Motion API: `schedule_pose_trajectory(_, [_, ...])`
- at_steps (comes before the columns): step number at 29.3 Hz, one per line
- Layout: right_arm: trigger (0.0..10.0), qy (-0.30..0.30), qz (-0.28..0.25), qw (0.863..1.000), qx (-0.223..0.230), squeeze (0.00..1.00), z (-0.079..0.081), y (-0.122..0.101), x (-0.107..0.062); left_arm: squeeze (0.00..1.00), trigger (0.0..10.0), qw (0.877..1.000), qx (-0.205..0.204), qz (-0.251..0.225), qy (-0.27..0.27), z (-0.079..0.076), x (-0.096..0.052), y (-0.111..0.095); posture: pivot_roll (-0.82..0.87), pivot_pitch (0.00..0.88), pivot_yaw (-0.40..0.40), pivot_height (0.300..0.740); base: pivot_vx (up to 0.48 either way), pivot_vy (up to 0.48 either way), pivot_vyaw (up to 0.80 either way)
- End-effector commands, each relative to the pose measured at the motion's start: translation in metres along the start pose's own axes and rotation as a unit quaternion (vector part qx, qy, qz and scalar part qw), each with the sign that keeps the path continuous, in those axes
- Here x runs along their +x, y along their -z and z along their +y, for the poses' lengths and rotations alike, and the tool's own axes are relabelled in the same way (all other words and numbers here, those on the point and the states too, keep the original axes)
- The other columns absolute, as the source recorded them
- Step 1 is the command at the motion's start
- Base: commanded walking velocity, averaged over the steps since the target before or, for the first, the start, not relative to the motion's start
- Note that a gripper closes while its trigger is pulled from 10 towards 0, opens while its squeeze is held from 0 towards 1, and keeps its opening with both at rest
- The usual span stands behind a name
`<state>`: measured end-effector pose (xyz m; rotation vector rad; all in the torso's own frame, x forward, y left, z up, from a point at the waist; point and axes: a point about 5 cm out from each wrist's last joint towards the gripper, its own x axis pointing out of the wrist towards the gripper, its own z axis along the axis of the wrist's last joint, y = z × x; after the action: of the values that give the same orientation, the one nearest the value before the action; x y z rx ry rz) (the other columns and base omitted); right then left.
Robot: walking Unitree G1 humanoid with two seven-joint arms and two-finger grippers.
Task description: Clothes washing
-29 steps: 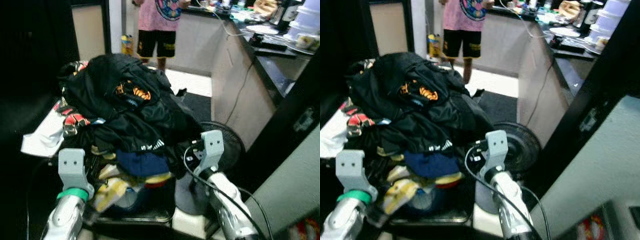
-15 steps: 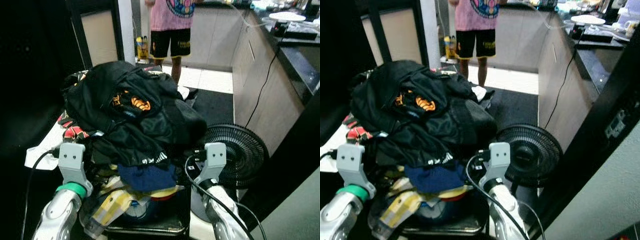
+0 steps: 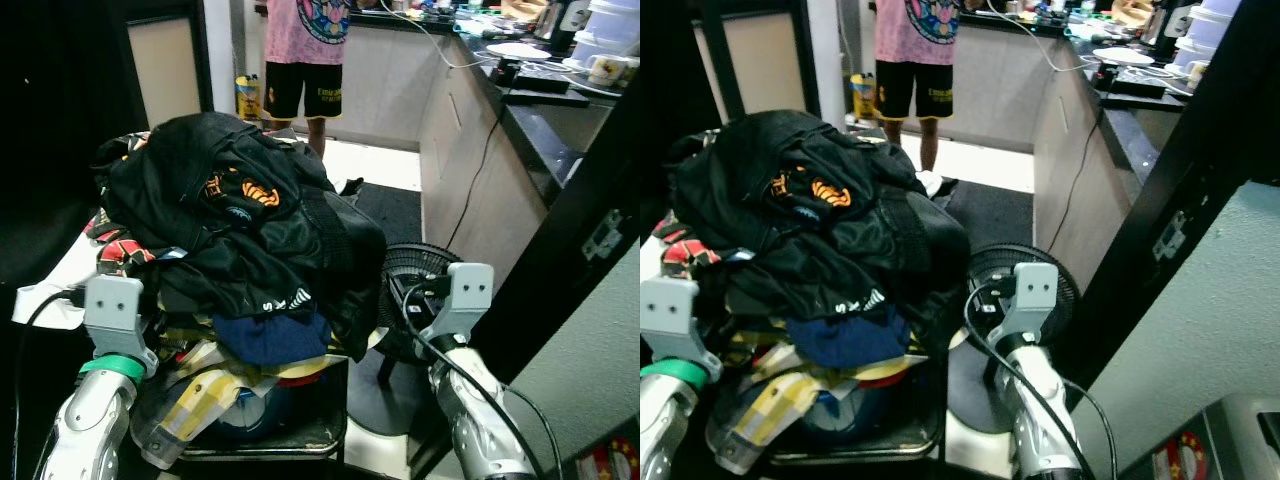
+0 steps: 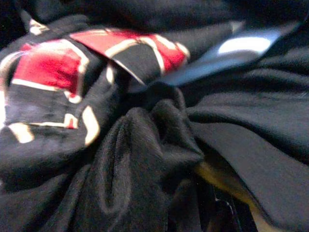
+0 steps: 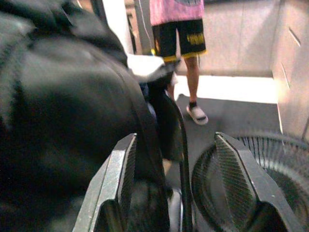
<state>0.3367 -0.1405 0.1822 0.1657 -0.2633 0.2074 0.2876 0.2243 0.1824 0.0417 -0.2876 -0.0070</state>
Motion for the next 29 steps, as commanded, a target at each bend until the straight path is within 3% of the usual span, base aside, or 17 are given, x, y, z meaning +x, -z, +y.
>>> schedule_pose_trajectory(1, [10.0,-0.003,0.007,1.000,0.000,0.00,-0.002,0.000,-0.001,0.00,10.0,1.000,-0.005,-0.018,0.004,-0.002,-0.001,-0.007,0.05,0.043,-0.042,0.740,0.000,0.000,0.00])
schedule_pose_trajectory(3, [10.0,-0.050,0.042,0.997,-0.043,0.00,-0.010,0.007,-0.024,0.00,10.0,0.999,-0.008,-0.034,0.035,-0.018,-0.013,-0.016,0.05,0.043,-0.052,0.740,0.000,0.000,0.00])
schedule_pose_trajectory(4, [10.0,-0.050,0.042,0.997,-0.043,0.00,-0.010,0.007,-0.024,0.00,10.0,0.999,-0.008,-0.034,0.035,-0.018,-0.013,-0.016,0.05,0.043,-0.052,0.740,0.000,0.000,0.00])
schedule_pose_trajectory(5, [10.0,-0.061,0.037,0.997,-0.024,0.00,-0.015,0.001,-0.038,0.00,10.0,0.998,-0.012,-0.043,0.037,-0.021,-0.019,-0.022,0.05,0.047,-0.056,0.740,0.000,0.000,0.00])
schedule_pose_trajectory(7, [10.0,-0.072,-0.009,0.997,0.010,0.00,-0.019,-0.026,-0.050,0.00,10.0,0.998,-0.020,-0.055,0.025,-0.020,-0.024,-0.030,0.04,0.047,-0.051,0.740,0.000,0.000,0.00])
schedule_pose_trajectory(8, [10.0,-0.069,-0.036,0.997,0.019,0.00,-0.020,-0.040,-0.047,0.00,10.0,0.998,-0.023,-0.063,0.021,-0.018,-0.023,-0.032,0.03,0.046,-0.045,0.740,0.000,0.000,0.00])
schedule_pose_trajectory(9, [10.0,-0.069,-0.036,0.997,0.019,0.00,-0.020,-0.040,-0.047,0.00,10.0,0.998,-0.023,-0.063,0.021,-0.018,-0.023,-0.032,0.03,0.046,-0.045,0.740,0.000,0.000,0.00])
schedule_pose_trajectory(11, [10.0,-0.046,-0.068,0.997,0.007,0.00,-0.023,-0.058,-0.031,0.00,10.0,0.997,-0.029,-0.075,0.015,-0.017,-0.018,-0.035,0.02,0.042,-0.037,0.740,0.000,0.000,0.00])
schedule_pose_trajectory(14, [10.0,-0.023,-0.085,0.996,-0.005,0.00,-0.025,-0.067,-0.014,0.00,10.0,0.996,-0.031,-0.081,0.012,-0.016,-0.011,-0.036,0.01,0.039,-0.034,0.740,0.000,0.000,0.00])
schedule_pose_trajectory(15, [10.0,-0.014,-0.082,0.996,-0.027,0.00,-0.025,-0.064,0.000,0.00,10.0,0.997,-0.031,-0.077,0.002,-0.016,-0.004,-0.035,0.01,0.035,-0.038,0.740,0.000,0.000,0.00])
schedule_pose_trajectory(19, [10.0,-0.011,-0.078,0.996,-0.042,0.00,-0.024,-0.062,0.009,0.00,10.0,0.997,-0.031,-0.072,-0.005,-0.016,0.001,-0.034,0.01,0.035,-0.038,0.740,0.000,0.000,0.00])
schedule_pose_trajectory(22, [10.0,-0.050,-0.033,0.996,-0.065,0.00,-0.010,-0.046,0.026,0.00,10.0,0.998,0.013,-0.058,-0.022,-0.019,0.017,-0.030,0.02,0.028,-0.067,0.740,0.000,0.000,0.00])
schedule_pose_trajectory(26, [10.0,-0.073,-0.016,0.995,-0.062,0.00,-0.002,-0.042,0.021,0.00,10.0,0.998,0.021,-0.055,0.018,-0.021,0.008,-0.028,0.02,0.029,-0.063,0.740,0.000,0.000,0.00])
schedule_pose_trajectory(29, [10.0,-0.067,-0.008,0.996,-0.052,0.00,-0.002,-0.036,0.013,0.00,10.0,0.998,0.047,-0.012,0.045,-0.017,-0.012,-0.007,0.02,0.030,-0.060,0.740,0.000,0.000,0.00])
